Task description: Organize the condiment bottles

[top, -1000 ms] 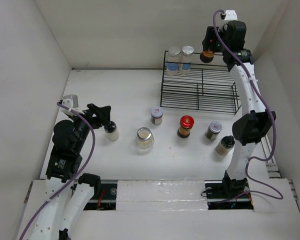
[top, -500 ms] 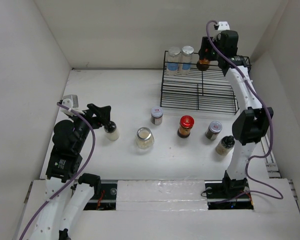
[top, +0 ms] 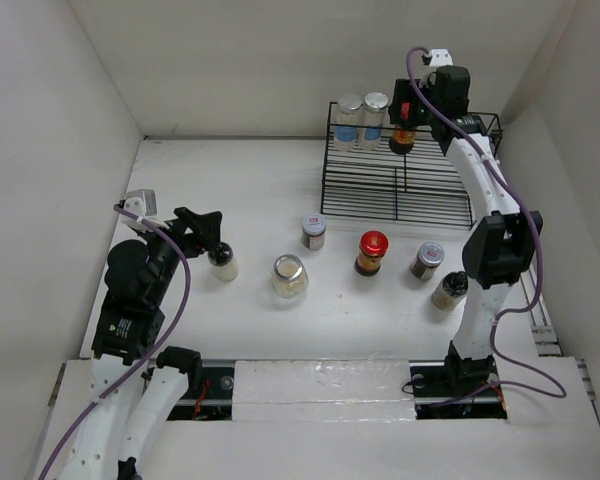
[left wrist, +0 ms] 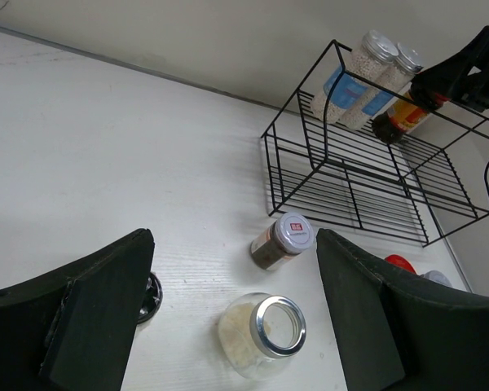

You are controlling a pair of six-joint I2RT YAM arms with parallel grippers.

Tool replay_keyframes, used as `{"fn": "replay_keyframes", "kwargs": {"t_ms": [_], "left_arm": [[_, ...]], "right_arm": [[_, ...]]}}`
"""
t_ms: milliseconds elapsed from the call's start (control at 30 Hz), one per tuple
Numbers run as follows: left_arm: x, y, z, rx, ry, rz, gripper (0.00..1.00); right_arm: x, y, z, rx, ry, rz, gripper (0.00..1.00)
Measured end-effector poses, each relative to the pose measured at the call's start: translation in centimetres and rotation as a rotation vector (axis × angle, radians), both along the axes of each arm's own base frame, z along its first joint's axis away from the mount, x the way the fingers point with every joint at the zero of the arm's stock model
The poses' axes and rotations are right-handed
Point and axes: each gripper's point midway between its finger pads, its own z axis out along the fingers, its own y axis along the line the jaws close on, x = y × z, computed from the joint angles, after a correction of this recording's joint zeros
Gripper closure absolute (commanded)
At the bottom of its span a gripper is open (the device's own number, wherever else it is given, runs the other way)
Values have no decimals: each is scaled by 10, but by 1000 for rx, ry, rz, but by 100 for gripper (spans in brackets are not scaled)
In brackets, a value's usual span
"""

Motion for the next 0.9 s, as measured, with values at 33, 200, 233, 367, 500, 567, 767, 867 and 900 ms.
{"fn": "replay_keyframes", "kwargs": {"t_ms": [33, 200, 233, 367, 500, 567, 767, 867, 900], "left_arm": [[0, 0, 0, 0, 0, 0, 23], [0, 0, 0, 0, -1, 0, 23], [0, 0, 0, 0, -1, 0, 23], [-2, 0, 2, -2, -8, 0, 29], [-2, 0, 2, -2, -9, -1, 40], [-2, 0, 2, -2, -9, 0, 40], [-2, -1, 2, -2, -8, -8, 39], [-2, -2, 2, -2, -7, -12, 37], [-2, -2, 2, -2, -7, -13, 37]], "right_arm": [[1, 0, 5, 3, -12, -1, 3], [-2, 1, 45, 15, -89, -1, 9], [-8, 1, 53, 16, -101, -1, 15], [-60, -2, 93, 53, -189, -27, 83], [-165, 20, 109, 122, -279, 4, 87], [-210, 46, 107, 174, -325, 61, 42], [-279, 77, -7, 149, -125, 132, 0], [-294, 73, -65, 72, 32, 107, 0], [-300, 73, -79, 55, 69, 107, 0]]}}
